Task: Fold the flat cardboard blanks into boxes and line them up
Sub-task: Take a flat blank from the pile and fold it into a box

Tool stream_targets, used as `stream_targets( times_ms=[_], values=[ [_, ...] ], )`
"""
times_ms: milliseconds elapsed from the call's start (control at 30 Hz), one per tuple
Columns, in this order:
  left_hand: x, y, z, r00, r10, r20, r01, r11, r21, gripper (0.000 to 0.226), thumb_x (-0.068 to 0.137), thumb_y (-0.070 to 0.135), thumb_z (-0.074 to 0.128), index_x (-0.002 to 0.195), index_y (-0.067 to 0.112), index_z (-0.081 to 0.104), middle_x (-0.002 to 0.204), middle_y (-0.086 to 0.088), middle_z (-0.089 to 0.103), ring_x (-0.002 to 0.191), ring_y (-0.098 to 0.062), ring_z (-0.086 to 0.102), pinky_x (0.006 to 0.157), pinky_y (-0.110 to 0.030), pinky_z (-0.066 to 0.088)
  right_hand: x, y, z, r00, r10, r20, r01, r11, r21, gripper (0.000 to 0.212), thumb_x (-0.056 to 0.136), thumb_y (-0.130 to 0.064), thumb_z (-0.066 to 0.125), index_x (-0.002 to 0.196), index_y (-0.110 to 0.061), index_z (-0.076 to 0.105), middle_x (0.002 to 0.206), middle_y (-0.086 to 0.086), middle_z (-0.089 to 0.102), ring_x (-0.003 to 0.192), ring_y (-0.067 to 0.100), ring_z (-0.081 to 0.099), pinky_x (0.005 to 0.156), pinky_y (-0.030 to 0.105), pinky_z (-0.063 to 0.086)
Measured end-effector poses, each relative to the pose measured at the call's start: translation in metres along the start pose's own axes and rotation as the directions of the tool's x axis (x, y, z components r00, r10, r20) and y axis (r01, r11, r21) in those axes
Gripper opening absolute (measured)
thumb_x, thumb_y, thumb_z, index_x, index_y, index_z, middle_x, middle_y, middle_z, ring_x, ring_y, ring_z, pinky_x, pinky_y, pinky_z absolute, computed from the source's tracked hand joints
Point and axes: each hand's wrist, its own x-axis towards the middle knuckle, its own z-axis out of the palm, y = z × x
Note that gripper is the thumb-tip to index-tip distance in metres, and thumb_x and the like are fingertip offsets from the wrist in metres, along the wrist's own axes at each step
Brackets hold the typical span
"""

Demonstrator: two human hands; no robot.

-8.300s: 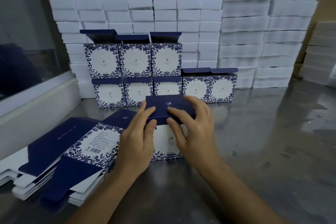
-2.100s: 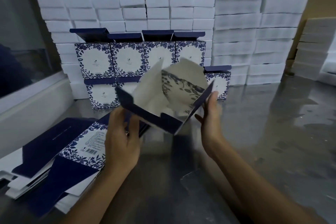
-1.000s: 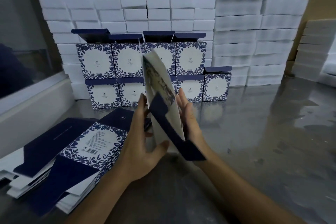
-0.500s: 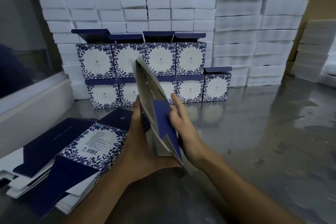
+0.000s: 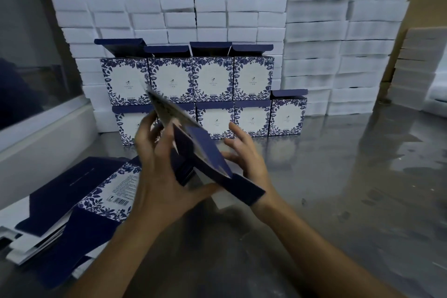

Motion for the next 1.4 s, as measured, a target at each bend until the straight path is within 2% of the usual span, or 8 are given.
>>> stream_targets(
  times_ms=[67, 267, 400, 533, 767, 933, 1200, 1400],
  values=[
    [0.003, -0.005, -0.005, 0.986, 0.157, -0.058, -0.155, 0.987, 0.027, 0.089, 0.056, 0.059, 0.086, 0.132, 0.028, 0.051, 0.159, 0.003, 0.007, 0.142, -0.012, 0.031, 0.094, -0.044, 0.054, 0.002, 0.0, -0.004, 0.998, 0.036, -0.049, -0.034, 0.999, 0.039, 0.051, 0.073, -0.068, 0.052, 0.123, -0.058, 0.052, 0.144, -0.009, 0.05, 0.121, 0.012, 0.058, 0.107, 0.046, 0.046],
    [0.003, 0.002, -0.002, 0.998, 0.037, -0.053, -0.044, 0.989, -0.144, 0.088, 0.052, 0.048, 0.09, 0.122, 0.066, 0.04, 0.124, -0.026, 0.059, 0.112, -0.032, 0.063, 0.083, -0.048, 0.056, 0.005, -0.002, -0.014, 0.991, 0.046, -0.125, -0.04, 0.998, 0.054, 0.049, 0.078, -0.064, 0.045, 0.124, -0.051, 0.053, 0.136, -0.011, 0.057, 0.116, 0.007, 0.062, 0.094, 0.033, 0.052],
    [-0.001, 0.01, -0.001, 0.975, 0.089, -0.204, -0.108, 0.991, -0.083, 0.043, 0.057, 0.045, 0.081, 0.086, 0.052, 0.049, 0.095, -0.001, 0.066, 0.085, -0.005, 0.066, 0.07, -0.011, 0.047, 0.006, -0.001, -0.017, 0.993, -0.003, -0.12, 0.004, 1.0, 0.011, 0.057, 0.086, -0.066, 0.043, 0.137, -0.041, 0.05, 0.142, -0.004, 0.054, 0.132, 0.015, 0.052, 0.109, 0.046, 0.044],
    [-0.001, 0.019, -0.003, 0.971, 0.1, -0.216, -0.127, 0.985, -0.119, 0.018, 0.061, 0.033, 0.068, 0.074, 0.027, 0.056, 0.081, 0.015, 0.064, 0.072, 0.009, 0.057, 0.064, -0.002, 0.037, 0.004, 0.001, -0.019, 0.999, -0.036, 0.005, 0.035, 0.999, 0.032, 0.076, 0.089, -0.072, 0.042, 0.146, -0.022, 0.047, 0.133, 0.003, 0.065, 0.119, 0.019, 0.063, 0.096, 0.035, 0.053],
    [0.004, 0.007, -0.007, 0.902, 0.224, -0.369, -0.176, 0.971, 0.16, 0.037, 0.065, 0.027, 0.088, 0.054, 0.005, 0.061, 0.053, 0.01, 0.045, 0.059, -0.001, 0.039, 0.065, 0.001, 0.034, 0.012, -0.014, -0.037, 0.981, 0.086, -0.175, -0.038, 0.965, 0.261, 0.089, 0.073, -0.086, 0.041, 0.138, -0.027, 0.056, 0.121, 0.004, 0.068, 0.112, 0.019, 0.064, 0.079, 0.036, 0.056],
    [0.001, 0.003, 0.004, 0.927, 0.129, -0.351, -0.13, 0.991, 0.023, 0.04, 0.064, 0.018, 0.087, 0.088, 0.003, 0.06, 0.068, 0.013, 0.061, 0.061, -0.001, 0.062, 0.06, -0.009, 0.045, 0.016, -0.022, -0.06, 0.957, 0.014, -0.291, 0.05, 0.976, 0.211, 0.075, 0.083, -0.079, 0.04, 0.134, -0.028, 0.06, 0.127, 0.015, 0.067, 0.126, 0.027, 0.058, 0.107, 0.05, 0.037],
    [0.005, -0.006, -0.001, 0.91, -0.162, -0.381, 0.083, 0.973, -0.215, 0.033, 0.071, 0.016, 0.084, 0.079, 0.032, 0.056, 0.077, 0.024, 0.061, 0.07, 0.016, 0.061, 0.062, -0.004, 0.046, 0.017, -0.012, -0.061, 0.945, -0.261, -0.196, 0.252, 0.965, -0.066, 0.013, 0.09, -0.024, 0.066, 0.102, -0.021, 0.069, 0.097, -0.006, 0.072, 0.092, 0.01, 0.064, 0.085, 0.032, 0.053],
    [0.01, -0.012, -0.005, 0.907, -0.16, -0.388, 0.069, 0.969, -0.239, 0.029, 0.074, 0.002, 0.081, 0.092, 0.014, 0.061, 0.085, 0.02, 0.063, 0.076, 0.015, 0.063, 0.068, -0.004, 0.047, 0.017, -0.01, -0.054, 0.875, -0.392, -0.282, 0.335, 0.913, -0.231, 0.021, 0.096, -0.001, 0.061, 0.099, -0.022, 0.065, 0.088, -0.006, 0.071, 0.081, 0.009, 0.066, 0.074, 0.027, 0.057]
  ],
)
